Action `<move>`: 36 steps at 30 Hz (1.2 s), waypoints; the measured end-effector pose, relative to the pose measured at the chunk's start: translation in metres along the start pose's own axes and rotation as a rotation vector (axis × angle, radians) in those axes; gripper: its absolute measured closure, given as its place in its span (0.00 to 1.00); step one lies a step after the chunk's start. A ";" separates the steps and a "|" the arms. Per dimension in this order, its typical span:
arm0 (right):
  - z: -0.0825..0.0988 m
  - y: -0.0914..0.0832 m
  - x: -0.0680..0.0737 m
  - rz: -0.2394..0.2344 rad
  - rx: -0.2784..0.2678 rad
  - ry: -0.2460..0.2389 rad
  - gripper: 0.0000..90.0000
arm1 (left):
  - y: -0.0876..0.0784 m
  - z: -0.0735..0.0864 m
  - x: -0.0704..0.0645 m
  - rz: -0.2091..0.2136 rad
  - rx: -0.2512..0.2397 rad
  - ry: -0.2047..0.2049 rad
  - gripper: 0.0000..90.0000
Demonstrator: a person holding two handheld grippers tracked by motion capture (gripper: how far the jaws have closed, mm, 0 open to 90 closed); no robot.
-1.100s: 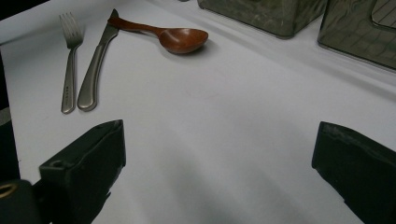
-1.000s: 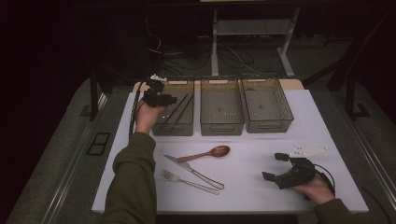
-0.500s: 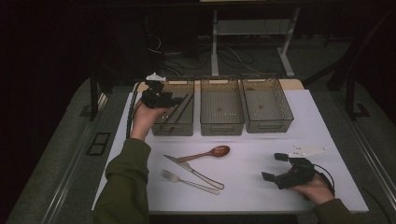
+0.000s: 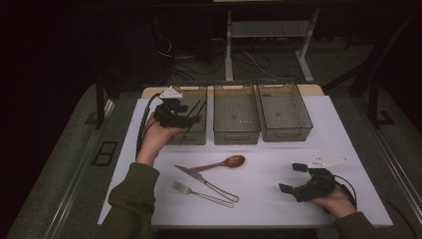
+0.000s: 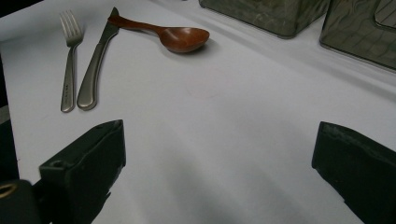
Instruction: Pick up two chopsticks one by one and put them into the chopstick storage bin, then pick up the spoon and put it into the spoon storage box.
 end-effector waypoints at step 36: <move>-0.002 0.000 0.000 0.000 -0.005 -0.003 0.02 | -0.003 0.058 -0.082 0.114 -0.082 0.055 0.22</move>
Point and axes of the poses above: each handheld gripper's, and its own axes: y roughly forward along the jaws, z roughly out of its underside, x roughly to its left, the point moved 5 cm from there along y, roughly forward along the jaws, and after that the axes turned 8 degrees about y, right-handed, at the moved point
